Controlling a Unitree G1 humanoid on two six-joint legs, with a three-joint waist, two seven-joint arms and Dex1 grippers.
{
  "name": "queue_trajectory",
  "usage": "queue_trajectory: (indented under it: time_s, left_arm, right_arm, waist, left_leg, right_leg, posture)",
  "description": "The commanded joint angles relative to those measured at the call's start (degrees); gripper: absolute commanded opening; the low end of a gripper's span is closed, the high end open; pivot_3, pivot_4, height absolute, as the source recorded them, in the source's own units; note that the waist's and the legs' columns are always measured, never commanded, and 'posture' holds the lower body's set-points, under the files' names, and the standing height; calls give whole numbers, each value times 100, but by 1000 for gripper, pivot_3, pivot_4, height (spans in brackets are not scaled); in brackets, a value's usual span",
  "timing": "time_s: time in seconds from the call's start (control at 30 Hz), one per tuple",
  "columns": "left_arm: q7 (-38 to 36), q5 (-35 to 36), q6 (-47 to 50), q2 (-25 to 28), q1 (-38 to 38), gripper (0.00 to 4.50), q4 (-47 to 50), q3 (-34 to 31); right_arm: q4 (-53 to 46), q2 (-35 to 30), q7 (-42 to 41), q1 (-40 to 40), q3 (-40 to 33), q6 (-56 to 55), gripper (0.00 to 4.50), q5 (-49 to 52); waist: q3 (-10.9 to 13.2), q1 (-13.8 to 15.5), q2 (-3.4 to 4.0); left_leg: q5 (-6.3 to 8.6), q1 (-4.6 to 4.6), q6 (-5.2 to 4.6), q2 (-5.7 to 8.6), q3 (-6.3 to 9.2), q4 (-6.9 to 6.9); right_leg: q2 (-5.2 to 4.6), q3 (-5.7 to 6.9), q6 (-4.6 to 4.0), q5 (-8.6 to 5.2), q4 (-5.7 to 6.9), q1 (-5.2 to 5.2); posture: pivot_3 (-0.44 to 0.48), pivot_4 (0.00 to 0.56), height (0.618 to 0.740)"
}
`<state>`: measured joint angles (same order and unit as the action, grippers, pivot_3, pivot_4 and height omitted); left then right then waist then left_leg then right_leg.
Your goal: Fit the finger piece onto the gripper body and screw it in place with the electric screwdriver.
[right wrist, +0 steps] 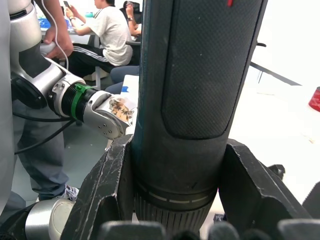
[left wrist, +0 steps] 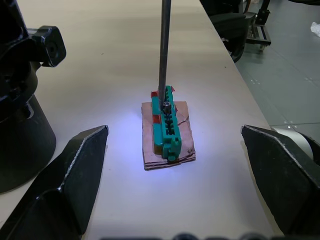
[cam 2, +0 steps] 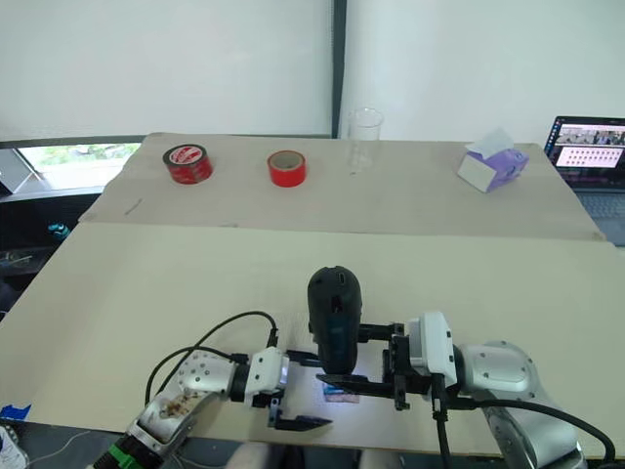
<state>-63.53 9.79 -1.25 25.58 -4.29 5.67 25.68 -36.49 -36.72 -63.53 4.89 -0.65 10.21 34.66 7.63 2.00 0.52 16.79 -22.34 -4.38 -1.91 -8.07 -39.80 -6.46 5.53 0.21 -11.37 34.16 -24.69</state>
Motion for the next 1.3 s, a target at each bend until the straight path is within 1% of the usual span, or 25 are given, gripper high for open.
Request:
queue_trajectory:
  time_s: [0.03,0.47,0.6,0.63,1.07,1.3]
  left_arm:
    - [-22,102,403,177,152,4473,121,-28]
    - [70,468,872,245,43,4473,703,-294]
    - [102,499,798,178,24,4473,668,-340]
    - [101,488,732,151,17,4473,614,-345]
    - [-49,496,460,195,99,4473,469,-409]
    - [-58,498,360,170,127,4473,444,-419]
  right_arm:
    - [-114,-14,23,-115,-45,-164,1933,37]
    - [-84,6,38,-121,-1,-184,1933,-34]
    - [-72,20,43,-133,-6,-210,1933,-49]
    - [-66,27,45,-140,-9,-222,1933,-56]
    - [-54,56,95,-140,-74,-273,1933,-111]
    - [-275,107,235,-156,-316,-133,1933,336]
  waist:
    - [1,-11,-2]
    - [9,-42,-15]
    - [10,-41,-15]
    - [10,-39,-15]
    - [12,-46,-19]
    - [13,-47,-20]
  left_leg:
    - [-15,-4,-27,0,0,0]
    - [-23,-22,-36,1,-1,-2]
    - [-24,-45,-37,4,-3,-6]
    - [-25,-52,-37,5,-2,-8]
    - [-26,-53,-35,5,-2,-13]
    - [-27,-53,-34,5,-3,-19]
  right_leg:
    - [3,0,0,0,1,0]
    - [3,-1,-4,0,4,-28]
    - [6,-1,-7,13,7,-27]
    - [7,-1,-21,25,9,-31]
    - [13,0,-20,31,14,-33]
    - [13,0,-20,31,22,-33]
  posture:
    - [0,150,740]
    - [0,150,740]
    - [0,150,740]
    - [0,150,740]
    - [0,150,740]
    - [0,150,740]
